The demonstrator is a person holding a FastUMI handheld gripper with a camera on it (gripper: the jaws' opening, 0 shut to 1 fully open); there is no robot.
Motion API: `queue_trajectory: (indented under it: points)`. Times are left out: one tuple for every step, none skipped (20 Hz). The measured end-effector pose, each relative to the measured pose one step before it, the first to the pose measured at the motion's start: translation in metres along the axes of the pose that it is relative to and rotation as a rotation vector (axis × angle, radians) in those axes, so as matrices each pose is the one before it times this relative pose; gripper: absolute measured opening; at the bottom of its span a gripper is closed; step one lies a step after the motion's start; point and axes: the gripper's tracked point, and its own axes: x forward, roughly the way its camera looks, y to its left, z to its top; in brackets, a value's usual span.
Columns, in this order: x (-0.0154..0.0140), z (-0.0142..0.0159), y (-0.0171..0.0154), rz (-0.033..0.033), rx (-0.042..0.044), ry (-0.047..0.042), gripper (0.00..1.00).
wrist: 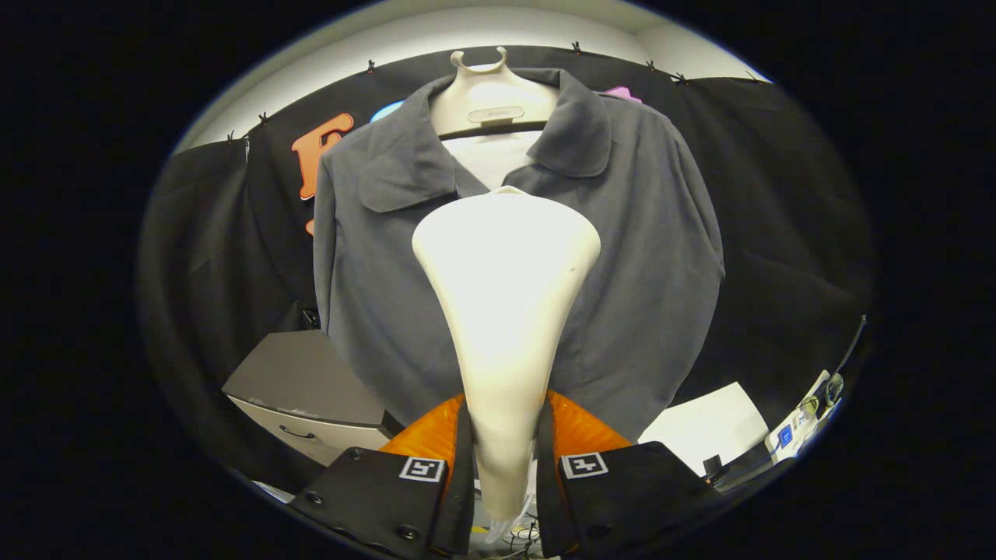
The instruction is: Iron the clothes twice with a garment steamer, once on the left side and once on the right side.
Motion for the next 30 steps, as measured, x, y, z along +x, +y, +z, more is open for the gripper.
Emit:
queue_trajectory:
  points:
    - [-0.00418, 0.00849, -0.00401, 0.00016, -0.00125, -0.01406, 0.41]
    - [-0.00313, 0.00752, -0.00359, 0.00129, -0.00250, -0.00920, 0.41]
    - [-0.00112, 0.00882, -0.00195, -0.00247, 0.00270, -0.01006, 0.41]
    - [-0.00089, 0.00624, -0.00465, -0.00604, -0.00266, -0.00662, 0.40]
    - [0.00009, 0.00569, -0.00579, -0.00475, -0.00065, -0.00499, 0.41]
    - [-0.00035, 0.00457, -0.00485, -0.00316, -0.00045, -0.00289, 0.40]
    - [0.00106, 0.00574, -0.00500, -0.00074, 0.00129, -0.00302, 0.40]
    - [0.00061, 0.00498, -0.00578, -0.00323, 0.00426, -0.00212, 0.41]
    - [-0.00045, 0.00585, -0.00750, -0.00465, 0.00497, -0.00521, 0.41]
    - [0.00065, 0.00666, -0.00601, -0.00286, -0.00093, -0.00838, 0.40]
    - [-0.00090, 0.00059, -0.01000, -0.00219, -0.00141, -0.00496, 0.40]
    - [0.00026, 0.00248, -0.00892, -0.00521, -0.00117, -0.00178, 0.40]
    - [0.00341, 0.00147, -0.00764, -0.00373, -0.00024, -0.00221, 0.40]
    - [0.00347, 0.00127, -0.00640, -0.00146, 0.00094, 0.00014, 0.40]
    - [0.00331, 0.00094, -0.00618, 0.00188, 0.00270, 0.00440, 0.40]
    - [0.00436, 0.00095, -0.00457, 0.00322, 0.00431, 0.00607, 0.40]
    - [0.00636, 0.00120, -0.00571, -0.00007, 0.00358, 0.00363, 0.40]
    - [0.00567, 0.00091, -0.00499, -0.00353, -0.00137, 0.00364, 0.40]
    - [0.00395, -0.00227, -0.00619, -0.00118, -0.00257, 0.00605, 0.40]
    - [0.00500, -0.00296, -0.00346, 0.00469, -0.00265, 0.01207, 0.40]
    - [0.00599, -0.00523, -0.00249, 0.00814, 0.00211, 0.01342, 0.40]
    - [0.00460, -0.00455, -0.00171, 0.00979, 0.00182, 0.01325, 0.41]
    - [0.00443, -0.00514, -0.00217, 0.00844, 0.00330, 0.01230, 0.41]
    - [0.00516, -0.00434, -0.00418, 0.00817, 0.00235, 0.01037, 0.41]
    - [0.00213, -0.00406, -0.00088, 0.00730, -0.00042, 0.00884, 0.41]
    - [0.00212, -0.00381, -0.00177, 0.00537, -0.00367, 0.00698, 0.40]
    - [0.00145, -0.00199, -0.00184, 0.00390, -0.00393, 0.00459, 0.41]
    - [0.00223, -0.00293, -0.00110, 0.00540, -0.00458, 0.00363, 0.41]
    - [0.00172, -0.00402, -0.00065, 0.00765, -0.00223, 0.00584, 0.41]
    - [0.00163, -0.00425, -0.00005, 0.00822, 0.00068, 0.00762, 0.41]
